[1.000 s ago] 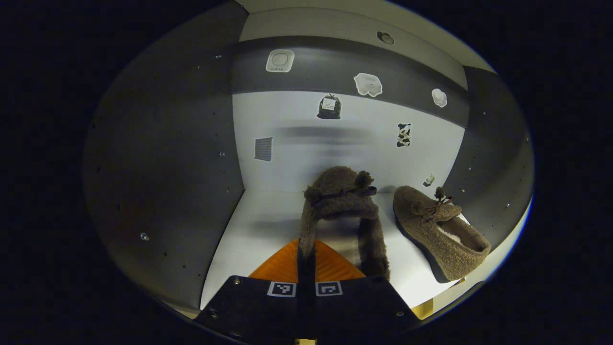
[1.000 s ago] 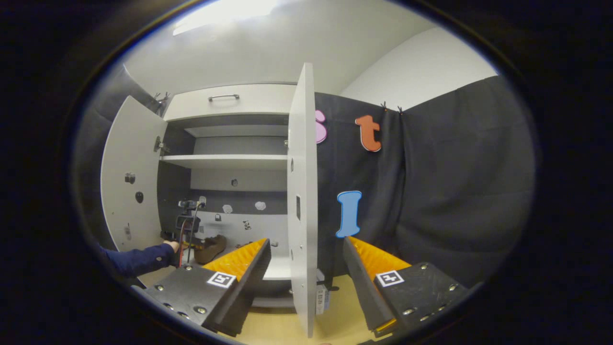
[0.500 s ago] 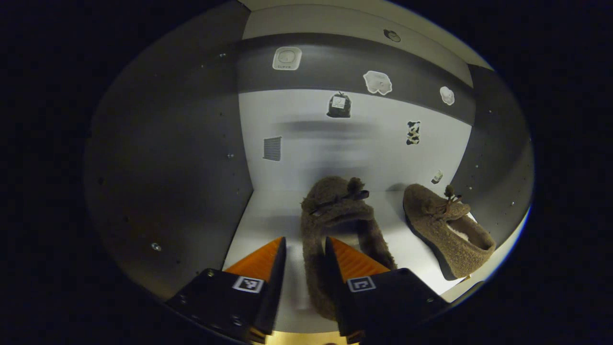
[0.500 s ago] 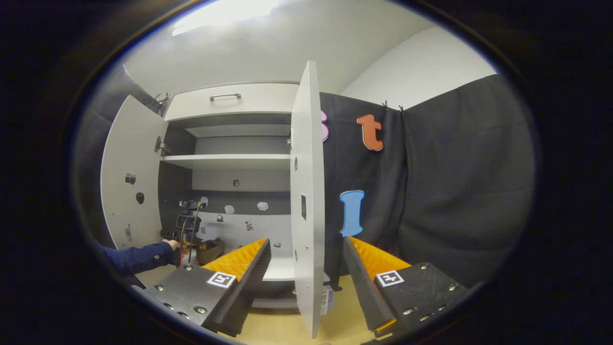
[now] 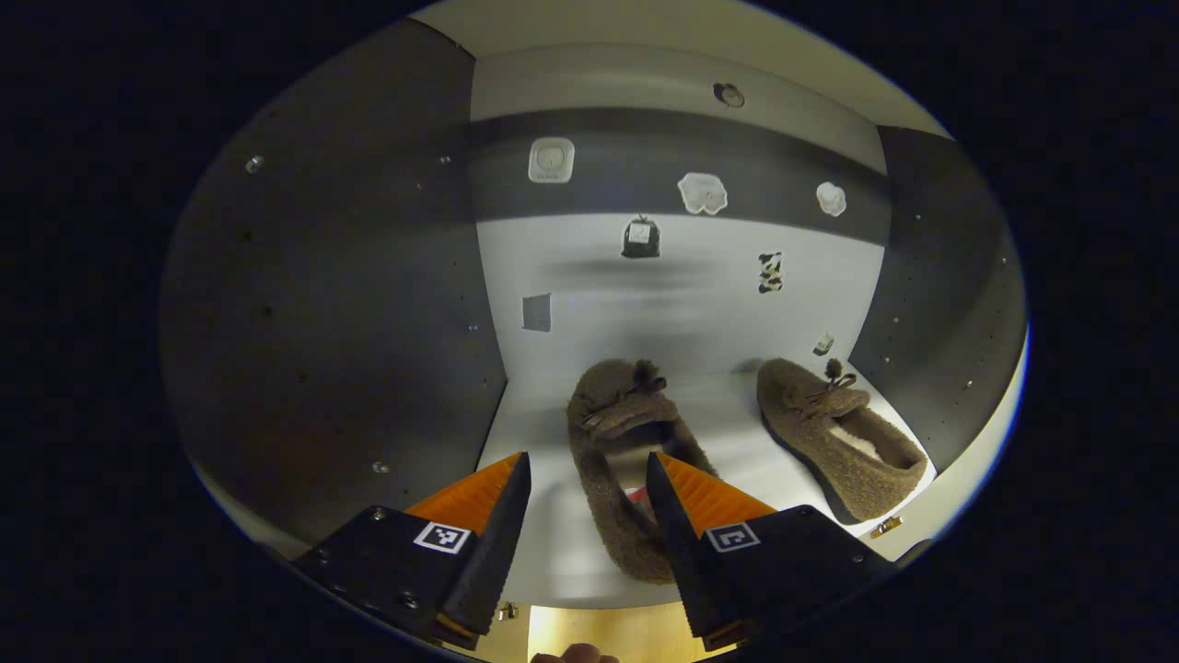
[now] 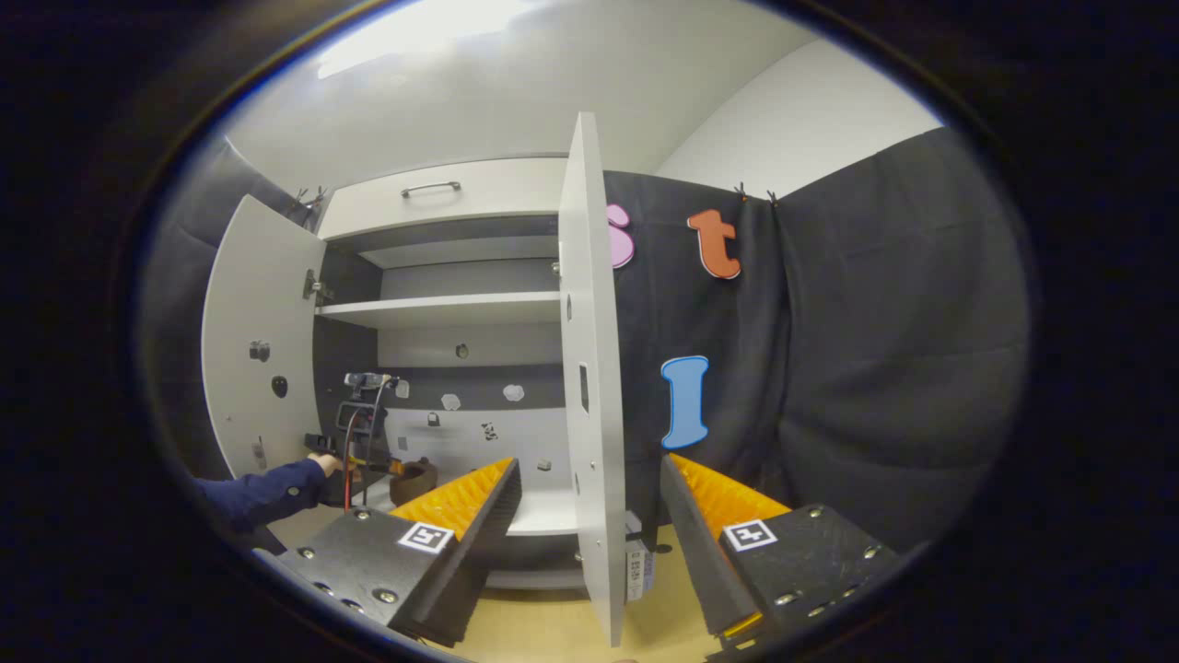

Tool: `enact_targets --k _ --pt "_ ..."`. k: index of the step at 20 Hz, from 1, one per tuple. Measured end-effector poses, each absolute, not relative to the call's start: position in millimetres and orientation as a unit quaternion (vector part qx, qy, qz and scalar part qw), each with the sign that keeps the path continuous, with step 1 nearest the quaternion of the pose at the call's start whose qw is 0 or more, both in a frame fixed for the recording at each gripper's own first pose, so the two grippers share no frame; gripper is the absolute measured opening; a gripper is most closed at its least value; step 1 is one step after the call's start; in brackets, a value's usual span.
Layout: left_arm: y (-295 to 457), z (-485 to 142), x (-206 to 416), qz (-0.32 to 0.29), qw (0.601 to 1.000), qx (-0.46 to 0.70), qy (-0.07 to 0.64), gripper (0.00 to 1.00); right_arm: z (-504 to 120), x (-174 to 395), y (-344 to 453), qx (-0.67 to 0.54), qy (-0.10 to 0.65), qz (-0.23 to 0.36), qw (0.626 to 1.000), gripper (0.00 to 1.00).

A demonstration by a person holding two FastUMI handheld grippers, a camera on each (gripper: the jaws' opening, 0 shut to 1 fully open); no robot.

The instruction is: Grab one shoe with the right hand and put it into the shoe cabinet, grab the other shoe with the left hand and put it into the shoe cabinet; then close the right door with the right hand and the left door with the left hand.

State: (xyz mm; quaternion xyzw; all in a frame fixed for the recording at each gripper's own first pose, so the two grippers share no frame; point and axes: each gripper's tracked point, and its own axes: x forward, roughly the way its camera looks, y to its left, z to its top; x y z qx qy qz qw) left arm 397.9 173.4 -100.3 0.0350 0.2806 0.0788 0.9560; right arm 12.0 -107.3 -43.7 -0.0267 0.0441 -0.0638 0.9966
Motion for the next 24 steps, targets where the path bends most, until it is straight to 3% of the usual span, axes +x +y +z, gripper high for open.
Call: enact_targets --k 2,3,5,18,24 --pt "174 -78 388 0.084 0.961 0.048 0.257 0.78 -43 11 -106 -0.026 0.046 -0.060 0.997 0.92" --pt "174 -65 384 0.086 0.965 0.055 0.243 0.88 -42 9 -105 -0.025 0.046 -0.058 0.997 0.91" --pt "167 -34 371 0.081 0.973 0.061 0.209 0.95 -42 8 -104 -0.024 0.046 -0.053 0.997 0.91" --pt "112 151 237 0.022 0.999 0.032 0.036 0.95 -39 -19 -102 -0.020 0.062 -0.024 0.998 0.92" --pt "100 159 161 0.002 0.999 0.033 0.034 0.95 -29 -16 -132 -0.040 0.052 -0.052 0.996 0.91"
